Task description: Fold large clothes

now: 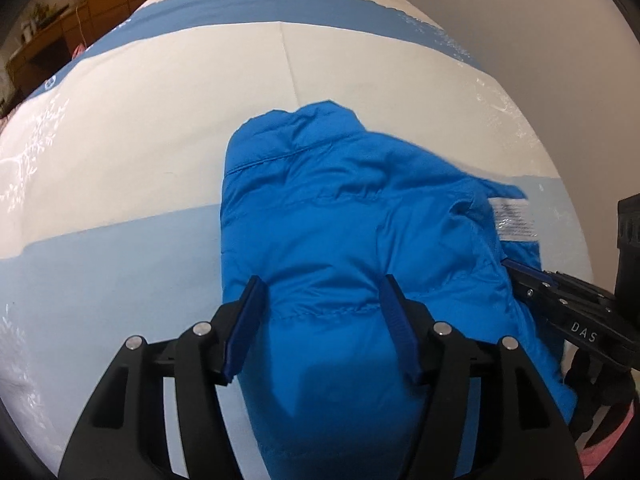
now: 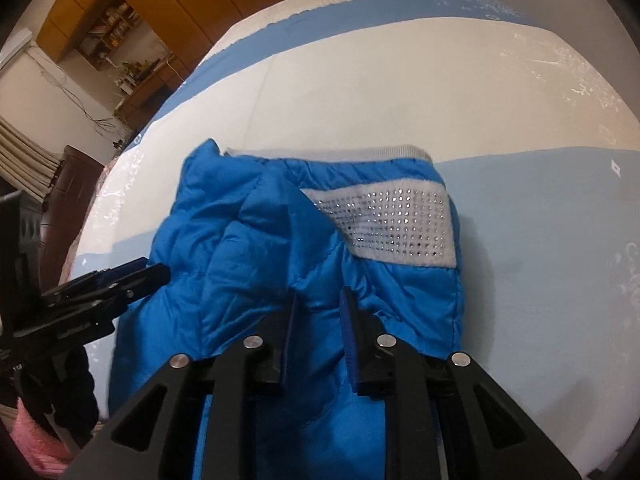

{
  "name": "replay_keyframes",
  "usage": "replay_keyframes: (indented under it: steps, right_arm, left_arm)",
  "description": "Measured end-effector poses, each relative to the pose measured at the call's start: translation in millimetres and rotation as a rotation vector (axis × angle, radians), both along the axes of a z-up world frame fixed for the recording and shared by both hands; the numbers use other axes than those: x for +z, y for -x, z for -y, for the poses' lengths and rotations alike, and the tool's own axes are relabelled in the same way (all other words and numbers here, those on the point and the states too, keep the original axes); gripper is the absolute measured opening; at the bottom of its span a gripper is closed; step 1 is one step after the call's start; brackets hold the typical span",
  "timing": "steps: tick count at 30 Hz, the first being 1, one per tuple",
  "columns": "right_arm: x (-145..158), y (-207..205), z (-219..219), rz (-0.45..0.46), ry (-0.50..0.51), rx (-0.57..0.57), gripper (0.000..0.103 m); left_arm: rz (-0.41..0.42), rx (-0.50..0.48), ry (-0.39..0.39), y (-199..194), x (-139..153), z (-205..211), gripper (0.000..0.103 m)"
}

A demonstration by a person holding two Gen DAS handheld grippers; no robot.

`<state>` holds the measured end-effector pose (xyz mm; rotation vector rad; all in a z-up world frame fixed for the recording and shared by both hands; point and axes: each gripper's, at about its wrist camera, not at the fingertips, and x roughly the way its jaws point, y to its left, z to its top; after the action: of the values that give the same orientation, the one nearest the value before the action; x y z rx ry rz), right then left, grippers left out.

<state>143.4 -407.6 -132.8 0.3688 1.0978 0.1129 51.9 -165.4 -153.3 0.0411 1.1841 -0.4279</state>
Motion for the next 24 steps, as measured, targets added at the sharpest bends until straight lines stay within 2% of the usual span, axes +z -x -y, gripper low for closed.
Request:
replay_keyframes:
  steps: [5, 8, 11, 13, 14, 17, 19, 24]
  right_arm:
    - [-8.9, 1.1, 0.7, 0.030, 0.007, -0.008, 0.019]
    - [-0.3, 4.3, 2.6, 0.026, -0.010, -0.009, 0.019]
    - [19.9, 14.8, 10.7, 0.051, -0.068, -0.023, 0.026]
    - [30.8, 26.6, 19.9, 0.067, -0.094, -0.035, 0.042]
    - [34.5, 36.3, 27.3, 0.069, -0.114, -0.038, 0.045]
    - [42.5, 56.5, 37.4, 0.070, -0.135, -0.040, 0.061]
    - [44.8, 69.1, 42.1, 0.065, -0.139, -0.051, 0.077]
    - [33.5, 85.5, 47.9, 0.025, -0.243, -0.038, 0.087]
  left_arm:
    - [0.017, 0.005, -0.034, -0.5, -5.0, -1.3, 0.060]
    - [-0.004, 0.019, -0.006, -2.3, -0.7, -9.0, 0.060]
    - [-0.034, 0.046, 0.039, 2.9, 11.6, -29.4, 0.060]
    - [-0.043, 0.073, 0.075, 8.7, 19.7, -47.9, 0.060]
    - [-0.051, 0.084, 0.091, 11.7, 21.9, -56.1, 0.061]
    - [-0.074, 0.103, 0.132, 23.1, 25.2, -79.5, 0.067]
    - [-0.087, 0.110, 0.154, 31.0, 24.0, -90.7, 0.071]
    - [-0.121, 0.082, 0.245, 48.9, 17.1, -103.7, 0.085]
